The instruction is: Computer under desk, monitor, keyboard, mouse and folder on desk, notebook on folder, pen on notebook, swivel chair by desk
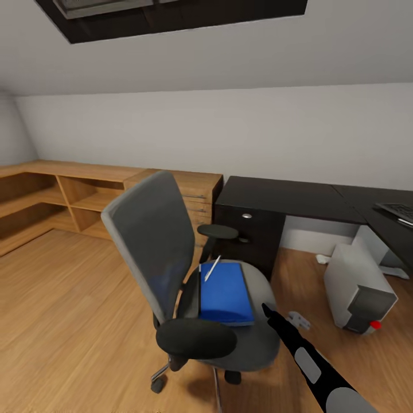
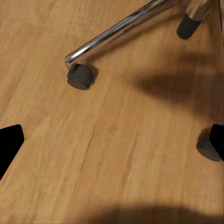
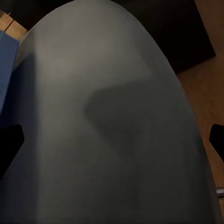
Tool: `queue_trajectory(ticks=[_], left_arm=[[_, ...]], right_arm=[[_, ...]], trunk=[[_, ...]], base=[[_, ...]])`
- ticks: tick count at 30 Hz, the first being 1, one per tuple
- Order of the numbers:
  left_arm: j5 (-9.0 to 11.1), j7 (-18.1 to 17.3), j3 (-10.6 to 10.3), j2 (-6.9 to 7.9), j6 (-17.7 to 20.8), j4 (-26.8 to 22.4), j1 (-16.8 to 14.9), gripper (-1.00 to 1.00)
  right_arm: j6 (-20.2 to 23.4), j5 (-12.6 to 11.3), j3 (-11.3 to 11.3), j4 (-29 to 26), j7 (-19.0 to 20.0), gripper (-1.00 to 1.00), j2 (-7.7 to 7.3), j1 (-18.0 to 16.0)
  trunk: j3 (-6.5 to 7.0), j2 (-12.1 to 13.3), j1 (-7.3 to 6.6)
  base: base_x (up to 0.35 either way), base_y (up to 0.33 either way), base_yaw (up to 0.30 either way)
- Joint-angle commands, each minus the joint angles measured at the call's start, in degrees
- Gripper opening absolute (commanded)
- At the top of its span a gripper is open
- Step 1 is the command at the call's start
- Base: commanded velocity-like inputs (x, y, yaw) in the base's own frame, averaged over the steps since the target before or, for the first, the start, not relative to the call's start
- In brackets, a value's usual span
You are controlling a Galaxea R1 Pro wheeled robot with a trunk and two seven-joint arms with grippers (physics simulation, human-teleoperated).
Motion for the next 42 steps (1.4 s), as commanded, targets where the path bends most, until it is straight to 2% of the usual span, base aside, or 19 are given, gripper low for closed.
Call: queue_trajectory(ticks=[1, 19, 33, 42], left_arm=[[0.3, 0.5, -0.5, 0.03, -0.2, 0.1, 0.0, 1.0], [0.3, 0.5, -0.5, 0.03, -0.2, 0.1, 0.0, 1.0], [0.3, 0.5, -0.5, 0.03, -0.2, 0.1, 0.0, 1.0], [0.3, 0.5, -0.5, 0.03, -0.2, 0.1, 0.0, 1.0]], right_arm=[[0.0, -0.5, 0.0, 0.1, 0.5, 1.0, 0.01, 0.0], [0.0, -0.5, 0.1, 0.1, 0.5, 1.0, 0.34, 0.0], [-0.6, -0.4, 0.1, 0.1, 0.5, 1.0, 0.39, 0.0], [-1.5, -0.5, 0.0, 0.1, 0.5, 1.0, 1.3, 0.0]], trunk=[[-0.05, 0.0, -0.01], [-0.05, 0.0, -0.01], [-0.05, 0.0, -0.01], [-0.05, 0.0, -0.01]], base=[[0.0, 0.0, 0.162], [0.0, 0.0, 0.162], [0.0, 0.0, 0.023], [0.0, 0.0, 0.186]])
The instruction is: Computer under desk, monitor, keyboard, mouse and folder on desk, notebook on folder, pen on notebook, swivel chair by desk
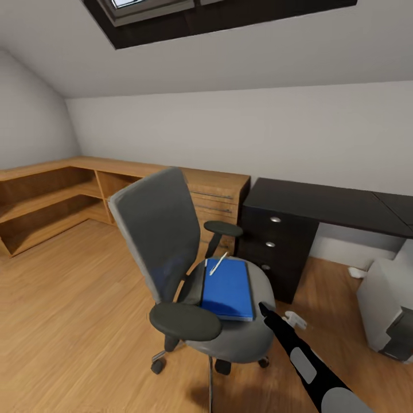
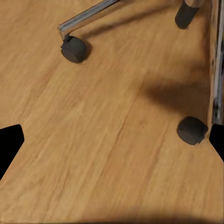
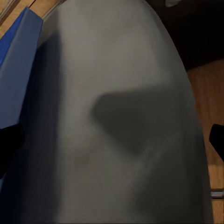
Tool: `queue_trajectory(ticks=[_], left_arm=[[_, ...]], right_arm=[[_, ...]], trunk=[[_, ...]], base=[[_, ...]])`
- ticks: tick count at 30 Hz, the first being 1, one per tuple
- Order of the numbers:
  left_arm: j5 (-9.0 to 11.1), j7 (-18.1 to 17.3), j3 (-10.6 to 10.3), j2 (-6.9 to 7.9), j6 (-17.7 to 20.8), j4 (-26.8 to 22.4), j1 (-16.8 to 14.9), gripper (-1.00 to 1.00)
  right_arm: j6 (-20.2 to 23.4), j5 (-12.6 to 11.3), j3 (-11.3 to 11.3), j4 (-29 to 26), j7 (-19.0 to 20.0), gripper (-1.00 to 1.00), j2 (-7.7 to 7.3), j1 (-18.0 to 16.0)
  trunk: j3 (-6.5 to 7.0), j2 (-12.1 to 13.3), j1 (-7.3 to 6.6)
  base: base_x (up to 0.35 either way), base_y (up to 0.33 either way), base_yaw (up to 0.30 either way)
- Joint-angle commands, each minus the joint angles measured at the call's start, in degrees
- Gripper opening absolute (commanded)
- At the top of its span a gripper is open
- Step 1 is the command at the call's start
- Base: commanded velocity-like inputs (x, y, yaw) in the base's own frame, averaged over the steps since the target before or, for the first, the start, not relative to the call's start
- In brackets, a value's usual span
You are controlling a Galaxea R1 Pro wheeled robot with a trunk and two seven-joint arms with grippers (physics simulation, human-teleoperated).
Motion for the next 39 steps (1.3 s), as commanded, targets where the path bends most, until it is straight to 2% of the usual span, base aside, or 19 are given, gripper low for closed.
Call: queue_trajectory(ticks=[1, 28, 39], left_arm=[[0.3, 0.5, -0.5, 0.03, -0.2, 0.1, -0.1, 1.0], [0.3, 0.5, -0.5, 0.03, -0.2, 0.1, -0.1, 1.0], [0.3, 0.6, -0.5, 0.03, -0.2, 0.0, -0.1, 1.0]], right_arm=[[-0.4, -0.5, -0.1, 0.1, 0.5, 1.0, 0.06, 0.0], [-1.7, -0.5, -0.1, 0.1, 0.5, 1.0, 0.2, 0.0], [-1.7, -0.6, -0.1, 0.1, 0.5, 1.0, 0.2, 0.0]], trunk=[[-0.05, 0.0, -0.01], [-0.05, 0.0, -0.01], [-0.05, 0.0, -0.01]], base=[[0.0, 0.0, 0.256], [0.0, 0.0, 0.255], [0.0, 0.0, 0.046]])
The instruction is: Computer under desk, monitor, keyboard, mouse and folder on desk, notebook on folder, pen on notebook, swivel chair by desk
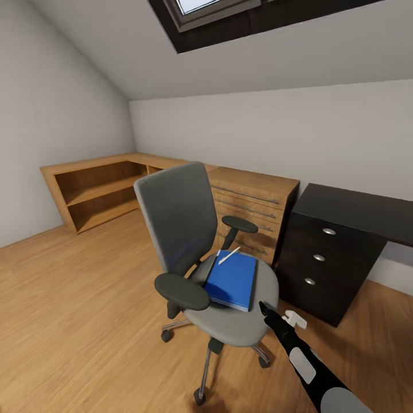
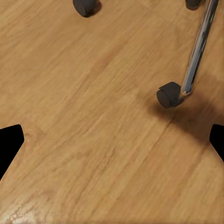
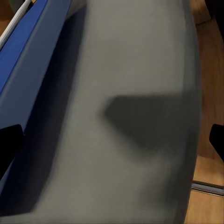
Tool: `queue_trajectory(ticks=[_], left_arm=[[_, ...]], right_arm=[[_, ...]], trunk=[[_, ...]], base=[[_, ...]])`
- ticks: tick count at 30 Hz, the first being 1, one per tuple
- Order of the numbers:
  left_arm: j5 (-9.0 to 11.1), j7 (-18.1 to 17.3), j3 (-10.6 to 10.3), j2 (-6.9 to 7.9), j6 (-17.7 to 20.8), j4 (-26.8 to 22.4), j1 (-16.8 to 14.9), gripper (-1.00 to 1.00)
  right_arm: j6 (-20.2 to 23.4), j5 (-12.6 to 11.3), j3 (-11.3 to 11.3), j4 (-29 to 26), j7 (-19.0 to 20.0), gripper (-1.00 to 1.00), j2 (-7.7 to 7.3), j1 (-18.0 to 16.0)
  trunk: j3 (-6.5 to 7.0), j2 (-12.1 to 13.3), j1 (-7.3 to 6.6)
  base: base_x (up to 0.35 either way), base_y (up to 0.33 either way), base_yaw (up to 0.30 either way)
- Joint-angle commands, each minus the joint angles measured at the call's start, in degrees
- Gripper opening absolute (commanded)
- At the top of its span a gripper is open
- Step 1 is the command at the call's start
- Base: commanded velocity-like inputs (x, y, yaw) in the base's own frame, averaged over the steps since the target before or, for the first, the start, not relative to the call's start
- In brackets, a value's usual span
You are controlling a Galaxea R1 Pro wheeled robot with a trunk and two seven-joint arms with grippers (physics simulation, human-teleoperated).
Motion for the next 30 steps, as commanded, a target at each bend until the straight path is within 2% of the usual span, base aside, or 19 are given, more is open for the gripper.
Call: queue_trajectory(ticks=[1, 14, 30], left_arm=[[0.3, 0.5, -0.5, 0.04, -0.2, 0.1, 0.0, 1.0], [0.3, 0.4, -0.5, 0.04, -0.2, 0.1, 0.0, 1.0], [0.3, 0.6, -0.4, 0.11, -0.2, 0.1, 0.0, 1.0]], right_arm=[[0.0, -0.6, -0.1, 0.1, 0.5, 1.0, 0.01, 0.0], [0.0, -0.6, -0.1, 0.1, 0.5, 1.0, 0.01, 0.0], [0.0, -0.6, -0.1, 0.2, 0.5, 1.0, 0.01, 0.0]], trunk=[[-0.05, 0.0, -0.01], [-0.05, 0.0, -0.01], [-0.05, 0.0, -0.01]], base=[[0.0, 0.0, 0.003], [0.006, 0.001, 0.0], [0.088, 0.051, 0.0]])
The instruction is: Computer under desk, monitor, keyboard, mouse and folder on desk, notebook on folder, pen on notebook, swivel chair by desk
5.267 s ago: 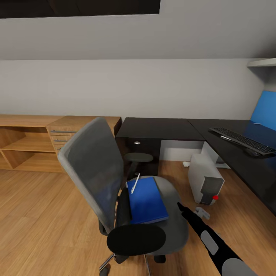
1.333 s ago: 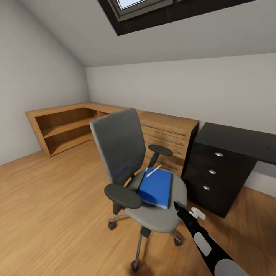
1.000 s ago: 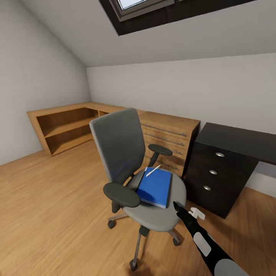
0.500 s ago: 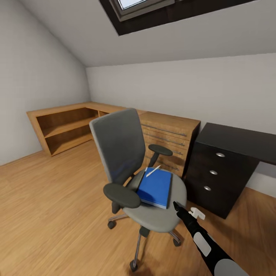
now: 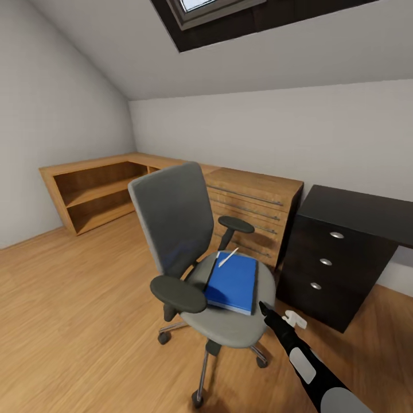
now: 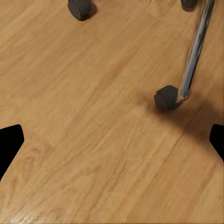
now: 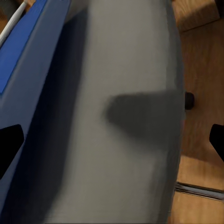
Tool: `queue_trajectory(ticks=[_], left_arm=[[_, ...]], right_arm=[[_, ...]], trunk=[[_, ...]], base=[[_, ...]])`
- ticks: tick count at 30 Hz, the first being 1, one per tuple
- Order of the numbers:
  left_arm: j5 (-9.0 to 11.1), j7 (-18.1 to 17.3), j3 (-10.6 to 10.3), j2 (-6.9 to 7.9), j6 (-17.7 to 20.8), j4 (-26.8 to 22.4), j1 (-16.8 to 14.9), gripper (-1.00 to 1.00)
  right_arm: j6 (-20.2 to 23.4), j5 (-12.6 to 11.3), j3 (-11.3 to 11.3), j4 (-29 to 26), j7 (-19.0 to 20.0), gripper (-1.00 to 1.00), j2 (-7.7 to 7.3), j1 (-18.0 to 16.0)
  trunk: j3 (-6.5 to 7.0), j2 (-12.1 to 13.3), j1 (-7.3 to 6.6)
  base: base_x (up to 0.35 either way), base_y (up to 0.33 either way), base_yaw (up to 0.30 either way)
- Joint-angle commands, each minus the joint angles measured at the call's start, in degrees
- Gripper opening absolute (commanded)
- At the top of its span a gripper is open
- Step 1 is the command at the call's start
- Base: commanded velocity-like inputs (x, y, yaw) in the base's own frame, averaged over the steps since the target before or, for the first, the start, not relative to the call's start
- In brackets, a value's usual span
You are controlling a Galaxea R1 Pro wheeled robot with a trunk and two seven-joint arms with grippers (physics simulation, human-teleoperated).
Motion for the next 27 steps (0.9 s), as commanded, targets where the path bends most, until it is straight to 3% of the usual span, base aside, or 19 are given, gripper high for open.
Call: queue_trajectory(ticks=[1, 13, 27], left_arm=[[0.3, 0.5, -0.5, 0.04, -0.2, 0.1, 0.0, 1.0], [0.3, 0.4, -0.5, 0.03, -0.2, 0.0, 0.0, 1.0], [0.3, 0.4, -0.5, 0.05, -0.2, 0.0, 0.0, 1.0]], right_arm=[[0.0, -0.6, -0.1, 0.1, 0.5, 1.0, 0.01, 0.0], [0.0, -0.6, -0.1, 0.1, 0.5, 1.0, 0.01, -0.1], [0.0, -0.5, -0.1, 0.1, 0.5, 1.0, 0.01, 0.0]], trunk=[[-0.05, 0.0, 0.0], [-0.05, 0.0, 0.0], [-0.05, 0.0, 0.0]], base=[[0.167, 0.001, 0.0], [0.158, 0.0, 0.0], [0.284, 0.0, 0.0]])
